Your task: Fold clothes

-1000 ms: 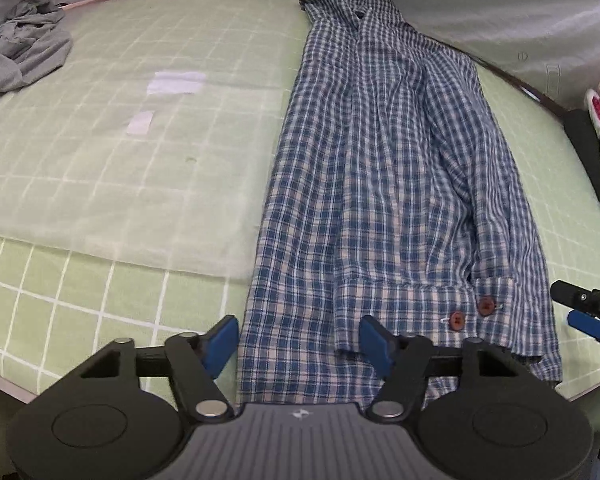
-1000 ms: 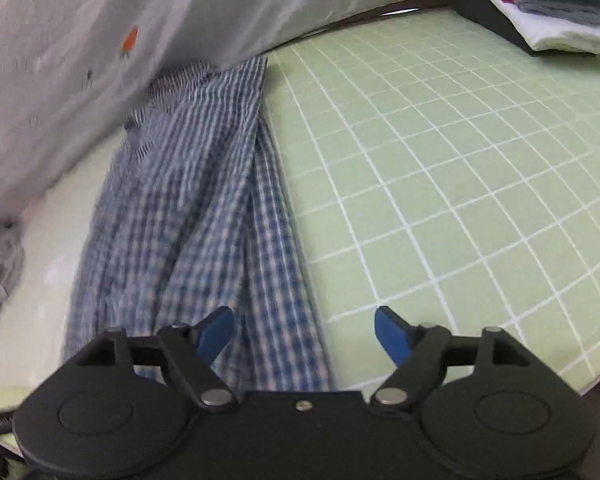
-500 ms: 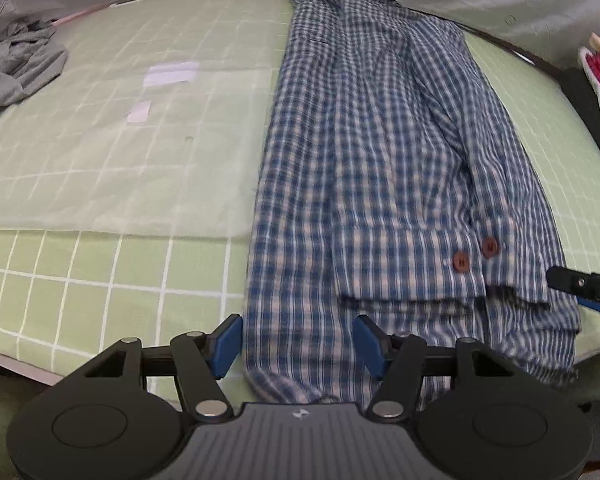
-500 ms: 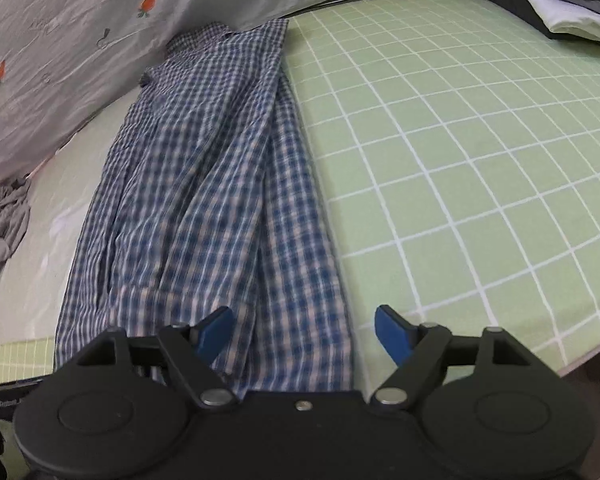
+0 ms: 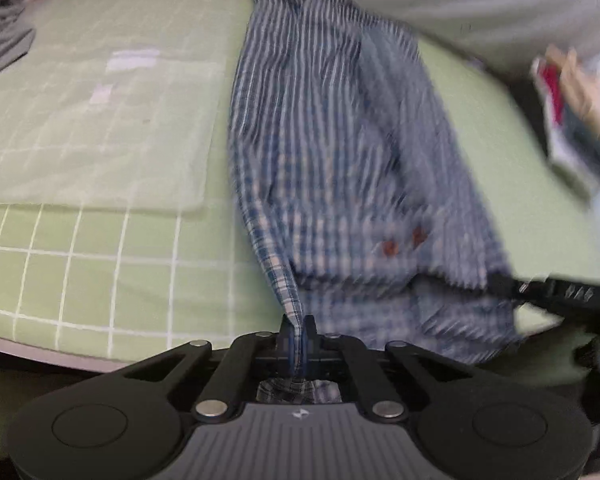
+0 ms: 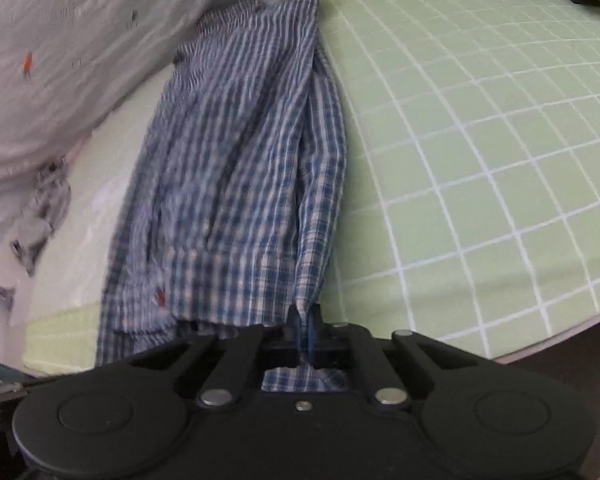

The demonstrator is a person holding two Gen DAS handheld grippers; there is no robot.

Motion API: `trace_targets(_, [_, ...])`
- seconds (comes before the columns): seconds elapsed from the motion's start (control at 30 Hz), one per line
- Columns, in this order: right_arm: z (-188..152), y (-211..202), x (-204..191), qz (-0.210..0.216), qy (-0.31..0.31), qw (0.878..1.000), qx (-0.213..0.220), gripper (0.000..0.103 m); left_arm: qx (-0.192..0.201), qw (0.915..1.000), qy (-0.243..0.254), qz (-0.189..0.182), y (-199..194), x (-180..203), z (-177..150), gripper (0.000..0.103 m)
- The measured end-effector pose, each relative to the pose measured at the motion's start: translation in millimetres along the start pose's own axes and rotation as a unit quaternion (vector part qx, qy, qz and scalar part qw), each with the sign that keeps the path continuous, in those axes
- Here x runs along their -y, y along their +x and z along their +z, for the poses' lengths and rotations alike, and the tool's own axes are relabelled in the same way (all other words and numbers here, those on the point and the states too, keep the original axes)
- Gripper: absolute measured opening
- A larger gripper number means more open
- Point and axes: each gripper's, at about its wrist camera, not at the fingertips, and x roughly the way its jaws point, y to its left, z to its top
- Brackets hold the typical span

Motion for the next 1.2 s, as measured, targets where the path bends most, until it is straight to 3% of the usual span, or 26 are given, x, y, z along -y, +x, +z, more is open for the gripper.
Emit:
trace_targets(0.17, [28.9, -27.4, -3.1, 0.032, 0.000, 0.998, 0.045, 0.003, 0.056, 0.9968, -0.025, -0.051, -31.0, 4.1, 33.8, 0.002])
trace_targets(0.33, [61.7, -34.1, -9.7, 0.066, -0.005, 0.994, 0.086, 0.003, 0.106, 0.9883, -0.058, -0.092, -41.6, 4.7, 73.8, 0.002])
trace_targets(0.7, [158.0, -4.6, -29.3, 0.078, -0.003, 0.984, 0.162, 0.003, 0.176, 0.9781, -0.064, -0.091, -25.0, -2.5, 164.6, 0.002])
trace_targets(0.8, [177.8, 12.4, -29.6, 0.063, -0.007, 0.983, 0.170, 0.003, 0.177, 0.9777, -0.068, -0.091, -10.4, -5.4, 190.9, 0.002])
trace_targets(1.03, [219.5, 69.0, -14.5, 0.030, 0.048, 0.987, 0.147, 0.003, 0.143, 0.9825, -0.079, -0.090, 44.1, -17.6, 254.5, 0.003])
trace_targets(1.1, [231.7, 86.9, -9.4, 0.016, 0.065, 0.989, 0.133, 0.003, 0.131, 0.9838, -0.088, -0.085, 62.0, -24.8, 269.9, 0.009])
trace_targets(1.13, [237.9, 96.2, -7.1, 0.008, 0.071, 0.990, 0.124, 0.004, 0.122, 0.9853, -0.092, -0.076, 70.5, -28.4, 276.5, 0.017])
trace_targets(1.2, [247.1, 110.3, -8.5, -0.028, 0.058, 0.991, 0.117, 0.015, 0.118, 0.9878, -0.087, -0.053, 74.5, -33.2, 282.9, 0.033])
